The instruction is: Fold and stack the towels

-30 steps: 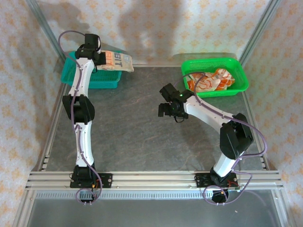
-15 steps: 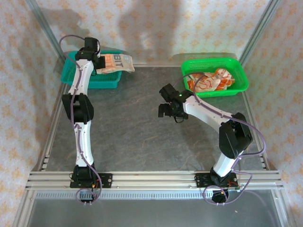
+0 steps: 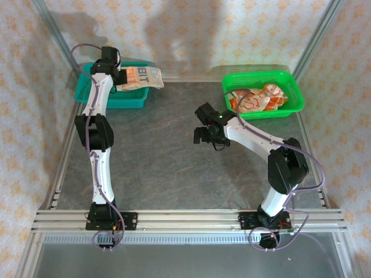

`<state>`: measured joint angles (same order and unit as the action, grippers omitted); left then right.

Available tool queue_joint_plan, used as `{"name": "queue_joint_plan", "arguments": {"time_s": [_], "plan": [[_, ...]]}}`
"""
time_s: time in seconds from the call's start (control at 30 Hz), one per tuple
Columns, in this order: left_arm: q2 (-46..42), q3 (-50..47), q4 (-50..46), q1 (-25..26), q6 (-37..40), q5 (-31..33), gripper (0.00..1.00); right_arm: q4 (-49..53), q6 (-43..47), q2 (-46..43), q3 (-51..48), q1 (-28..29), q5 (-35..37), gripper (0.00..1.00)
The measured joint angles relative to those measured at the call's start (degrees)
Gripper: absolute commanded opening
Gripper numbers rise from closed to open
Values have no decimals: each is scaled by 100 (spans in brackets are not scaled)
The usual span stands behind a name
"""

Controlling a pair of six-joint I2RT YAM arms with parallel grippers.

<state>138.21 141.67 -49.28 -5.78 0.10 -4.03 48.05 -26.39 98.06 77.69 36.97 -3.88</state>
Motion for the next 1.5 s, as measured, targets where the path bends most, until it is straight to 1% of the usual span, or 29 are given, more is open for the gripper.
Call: {"name": "queue_joint_plan", "arguments": {"time_s": [0.27,0.47,0.6,0.63,0.67,0.7,0.73,0.77,0.8,0.87,0.9,0.97,1.1,1.23,1.5], "plan": [[0,-306,76,-186,-4,-4,0,-2,-59,0,0,37,0,99],[0,-332,109,-400,-15,-52,0,0,-59,70,0,37,-17,99],[9,-337,129,-435,-20,-118,0,0,-59,155,0,59,-22,99],[17,-334,146,-437,-22,-133,8,0,-59,164,0,66,-24,99],[59,-315,179,-439,-20,-153,34,0,-61,166,0,74,-26,99],[122,-264,208,-442,-39,-160,37,2,-61,166,0,85,-33,99],[195,-205,243,-448,-74,-157,36,0,-63,164,0,87,-42,99],[302,-125,282,-466,-125,-155,51,2,-66,164,0,101,-42,99],[407,-55,323,-487,-155,-170,71,7,-79,164,0,109,-44,99],[581,28,398,-546,-262,-173,65,17,-90,164,0,125,-42,99],[649,35,407,-586,-289,-170,73,22,-103,164,0,131,-44,99],[739,35,411,-669,-313,-146,99,37,-118,164,0,142,-42,99],[756,35,435,-804,-551,-168,98,44,-168,164,0,153,-42,99],[748,-24,525,-852,-765,-365,97,39,-197,164,0,153,-42,99],[638,-507,693,-730,-1397,-1217,93,-50,-210,164,-13,164,-66,99]]}}
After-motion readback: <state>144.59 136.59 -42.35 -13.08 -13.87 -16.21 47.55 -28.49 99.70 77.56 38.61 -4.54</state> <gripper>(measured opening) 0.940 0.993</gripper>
